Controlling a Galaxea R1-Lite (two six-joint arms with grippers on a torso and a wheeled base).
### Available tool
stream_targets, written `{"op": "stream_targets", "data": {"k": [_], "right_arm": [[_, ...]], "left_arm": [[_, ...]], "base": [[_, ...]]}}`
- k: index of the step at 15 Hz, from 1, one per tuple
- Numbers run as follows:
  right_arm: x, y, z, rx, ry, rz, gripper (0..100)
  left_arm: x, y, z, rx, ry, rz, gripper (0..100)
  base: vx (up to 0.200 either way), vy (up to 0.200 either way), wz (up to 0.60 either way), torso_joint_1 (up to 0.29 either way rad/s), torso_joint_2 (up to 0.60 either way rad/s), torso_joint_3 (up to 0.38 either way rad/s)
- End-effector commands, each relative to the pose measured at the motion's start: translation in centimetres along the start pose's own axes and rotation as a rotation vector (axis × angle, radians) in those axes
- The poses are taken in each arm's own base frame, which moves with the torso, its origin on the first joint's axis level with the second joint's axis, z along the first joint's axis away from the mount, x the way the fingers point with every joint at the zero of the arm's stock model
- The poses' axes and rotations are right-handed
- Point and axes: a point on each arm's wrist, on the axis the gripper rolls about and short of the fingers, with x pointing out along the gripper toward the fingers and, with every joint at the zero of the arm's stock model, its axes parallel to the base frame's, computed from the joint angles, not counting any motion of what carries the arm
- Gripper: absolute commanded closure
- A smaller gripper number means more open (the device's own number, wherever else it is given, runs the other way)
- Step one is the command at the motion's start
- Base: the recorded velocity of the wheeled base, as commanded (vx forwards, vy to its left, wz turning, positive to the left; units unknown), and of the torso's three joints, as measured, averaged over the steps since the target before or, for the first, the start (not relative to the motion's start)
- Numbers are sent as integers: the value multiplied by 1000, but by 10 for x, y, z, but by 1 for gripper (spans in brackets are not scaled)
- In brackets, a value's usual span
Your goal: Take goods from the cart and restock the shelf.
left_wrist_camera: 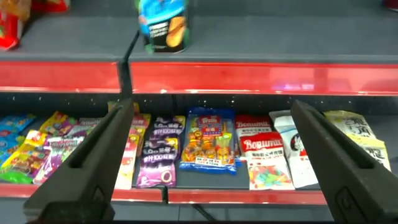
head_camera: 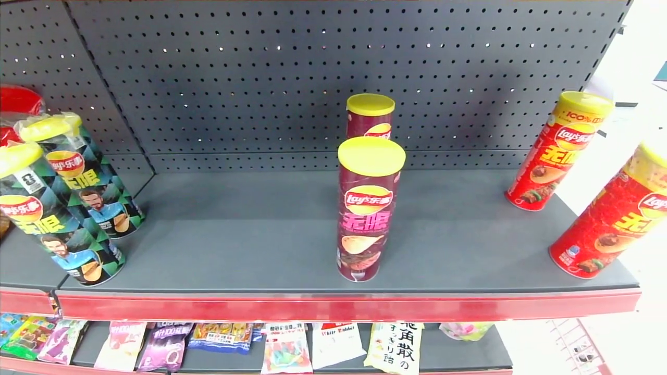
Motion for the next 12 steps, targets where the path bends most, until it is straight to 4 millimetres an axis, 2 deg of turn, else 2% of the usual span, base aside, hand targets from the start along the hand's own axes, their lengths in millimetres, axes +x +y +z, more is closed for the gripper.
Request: {"op": "stream_targets", "data": {"k": [1,12], "right_arm": [[0,0,0,0,0,2,0],[0,0,0,0,0,0,0]], "left_arm": [[0,0,0,0,0,2,0],[0,0,0,-3,-1,3,0]], "base": [[0,0,0,0,0,0],[0,0,0,0,0,0]]}}
